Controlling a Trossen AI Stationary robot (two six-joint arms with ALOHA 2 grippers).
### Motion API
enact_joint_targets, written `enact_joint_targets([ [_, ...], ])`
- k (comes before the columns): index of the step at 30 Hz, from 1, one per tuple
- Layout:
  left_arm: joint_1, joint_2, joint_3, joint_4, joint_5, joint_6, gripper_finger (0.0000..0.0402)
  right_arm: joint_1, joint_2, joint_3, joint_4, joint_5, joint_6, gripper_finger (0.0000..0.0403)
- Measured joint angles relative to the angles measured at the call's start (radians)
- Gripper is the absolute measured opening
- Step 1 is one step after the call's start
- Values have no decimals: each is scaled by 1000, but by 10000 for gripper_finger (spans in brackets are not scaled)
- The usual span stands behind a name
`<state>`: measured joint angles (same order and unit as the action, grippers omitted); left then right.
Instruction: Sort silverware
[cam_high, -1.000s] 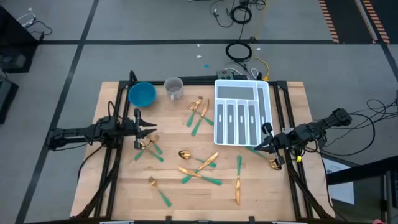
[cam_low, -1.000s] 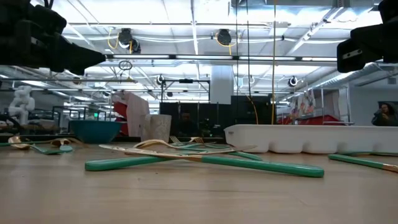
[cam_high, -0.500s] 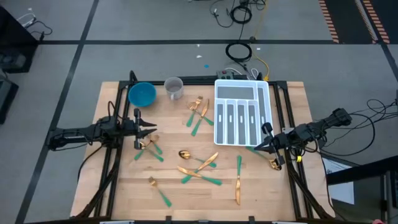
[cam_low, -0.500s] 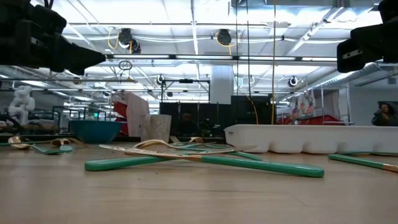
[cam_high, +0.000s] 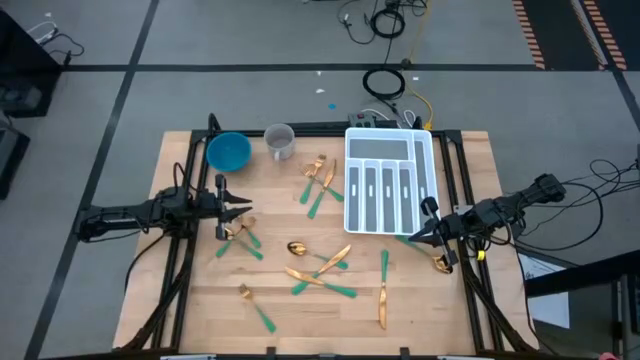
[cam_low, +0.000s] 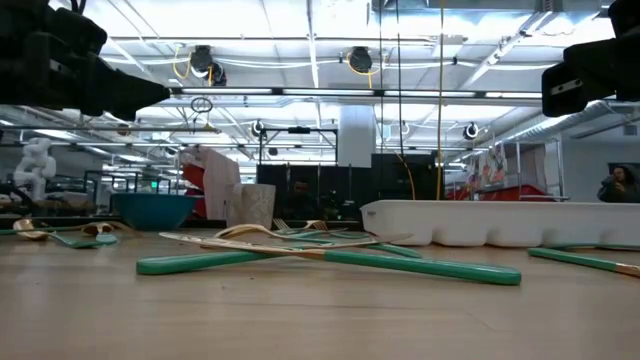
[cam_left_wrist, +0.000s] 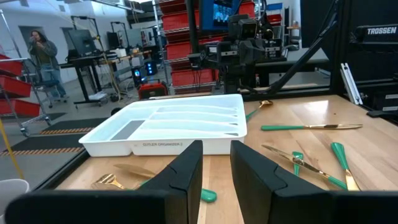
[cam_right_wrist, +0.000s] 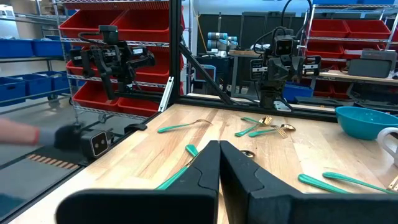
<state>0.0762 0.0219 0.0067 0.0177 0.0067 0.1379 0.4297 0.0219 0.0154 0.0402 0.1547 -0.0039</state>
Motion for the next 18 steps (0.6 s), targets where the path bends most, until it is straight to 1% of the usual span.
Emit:
enact_joint_targets([
  [6, 0, 0, 0, 0, 0, 0, 90, 0, 0, 0, 3, 4, -2, 0],
  [9, 0, 0, 0, 0, 0, 0, 90, -1, 0, -5, 46, 65, -39, 0],
  [12, 0, 0, 0, 0, 0, 0, 90, -1, 0, -4, 117, 58, -42, 0],
  [18, 0, 0, 0, 3, 0, 0, 90, -1, 0, -3, 159, 56, -34, 0],
])
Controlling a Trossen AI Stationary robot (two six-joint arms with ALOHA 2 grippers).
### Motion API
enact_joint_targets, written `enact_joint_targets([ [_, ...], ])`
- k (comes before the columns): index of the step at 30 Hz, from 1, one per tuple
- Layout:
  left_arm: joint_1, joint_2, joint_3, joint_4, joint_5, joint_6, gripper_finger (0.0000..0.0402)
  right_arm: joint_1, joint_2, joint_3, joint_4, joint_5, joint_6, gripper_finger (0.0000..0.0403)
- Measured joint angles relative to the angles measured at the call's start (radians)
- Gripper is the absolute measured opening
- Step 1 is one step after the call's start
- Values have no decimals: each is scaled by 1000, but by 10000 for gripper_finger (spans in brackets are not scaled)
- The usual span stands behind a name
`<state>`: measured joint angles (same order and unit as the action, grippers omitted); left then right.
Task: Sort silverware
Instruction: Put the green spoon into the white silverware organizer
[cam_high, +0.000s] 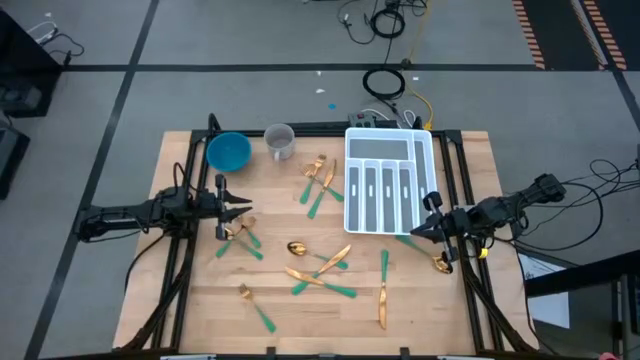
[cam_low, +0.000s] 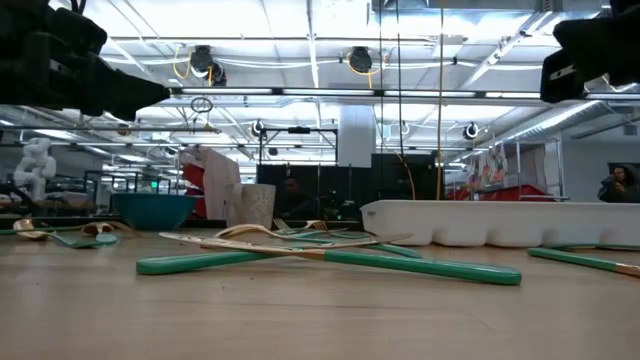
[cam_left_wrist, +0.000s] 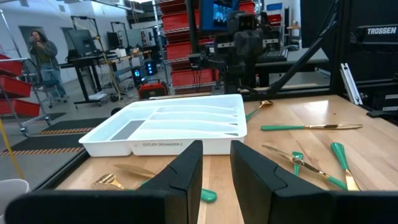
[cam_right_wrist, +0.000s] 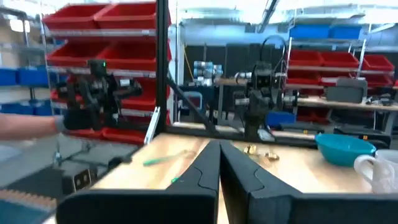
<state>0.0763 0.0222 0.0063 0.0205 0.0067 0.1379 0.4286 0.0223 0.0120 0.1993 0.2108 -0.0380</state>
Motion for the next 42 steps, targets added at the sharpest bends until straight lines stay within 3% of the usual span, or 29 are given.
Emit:
enact_joint_targets([
  [6, 0, 0, 0, 25, 0, -84, 90, 0, -1, 2, 67, -2, 77, 0],
  [16, 0, 0, 0, 161, 18, -53, 90, 0, 6, 2, 84, 0, 119, 0],
  [21, 0, 1, 0, 263, -25, -46, 90, 0, 6, 2, 194, 13, -45, 0],
  [26, 0, 0, 16, 421, -33, -136, 90, 0, 8, 46, 265, 137, -179, 4],
  [31, 0, 20, 150, 236, -20, -209, 90, 0, 68, 207, 42, 212, -162, 50],
  [36, 0, 95, 293, 120, 49, -191, 90, 0, 253, 441, -291, 343, -78, 130],
  [39, 0, 163, 355, 91, 104, -183, 91, 0, 395, 583, -571, 440, 38, 173],
  [42, -1, 240, 393, 84, 129, -208, 97, 0, 531, 703, -860, 450, 240, 200],
])
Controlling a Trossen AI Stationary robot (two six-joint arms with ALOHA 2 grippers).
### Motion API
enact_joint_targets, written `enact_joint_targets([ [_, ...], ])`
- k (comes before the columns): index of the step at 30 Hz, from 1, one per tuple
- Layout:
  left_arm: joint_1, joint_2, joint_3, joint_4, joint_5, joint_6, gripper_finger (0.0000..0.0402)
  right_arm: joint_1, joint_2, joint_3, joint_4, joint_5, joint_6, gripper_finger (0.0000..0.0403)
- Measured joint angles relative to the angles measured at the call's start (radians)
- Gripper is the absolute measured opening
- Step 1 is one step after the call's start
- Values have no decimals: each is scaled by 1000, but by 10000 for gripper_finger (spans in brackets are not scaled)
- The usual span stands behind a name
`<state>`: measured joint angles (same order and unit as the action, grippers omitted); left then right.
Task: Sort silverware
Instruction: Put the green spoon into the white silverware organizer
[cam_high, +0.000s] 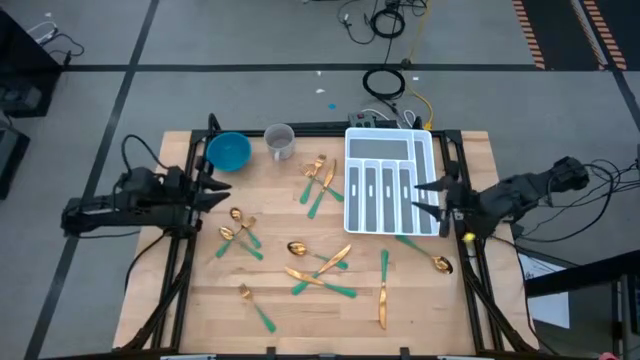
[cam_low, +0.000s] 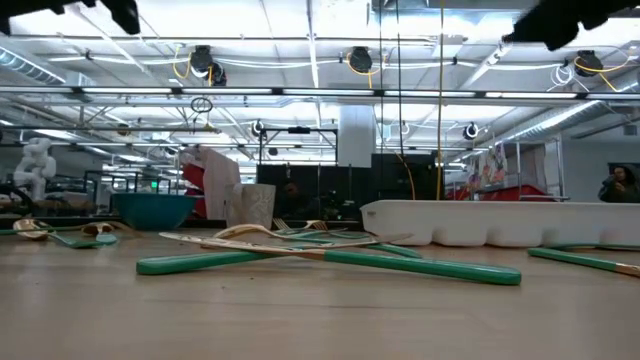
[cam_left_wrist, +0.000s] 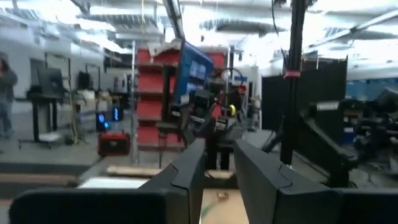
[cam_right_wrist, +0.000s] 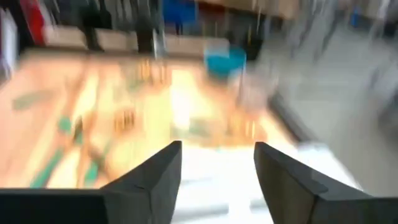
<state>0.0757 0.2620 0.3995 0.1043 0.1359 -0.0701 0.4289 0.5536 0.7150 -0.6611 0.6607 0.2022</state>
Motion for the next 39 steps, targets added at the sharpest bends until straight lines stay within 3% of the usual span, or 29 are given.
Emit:
enact_joint_targets([
  [6, 1, 209, 49, -163, -37, -2, 113, 0, 220, 89, -393, -148, 434, 206],
  [13, 0, 415, 51, -120, -36, 26, 114, 6, 374, 90, -542, -396, 722, 206],
  [21, -41, 454, 51, -119, -19, 23, 115, 103, 518, 67, -530, -484, 897, 206],
  [29, -72, 451, 51, -119, -19, 22, 115, 205, 561, -119, -368, -541, 1140, 206],
  [39, -72, 451, 51, -121, -17, 23, 115, 215, 560, -162, -303, -540, 1183, 206],
])
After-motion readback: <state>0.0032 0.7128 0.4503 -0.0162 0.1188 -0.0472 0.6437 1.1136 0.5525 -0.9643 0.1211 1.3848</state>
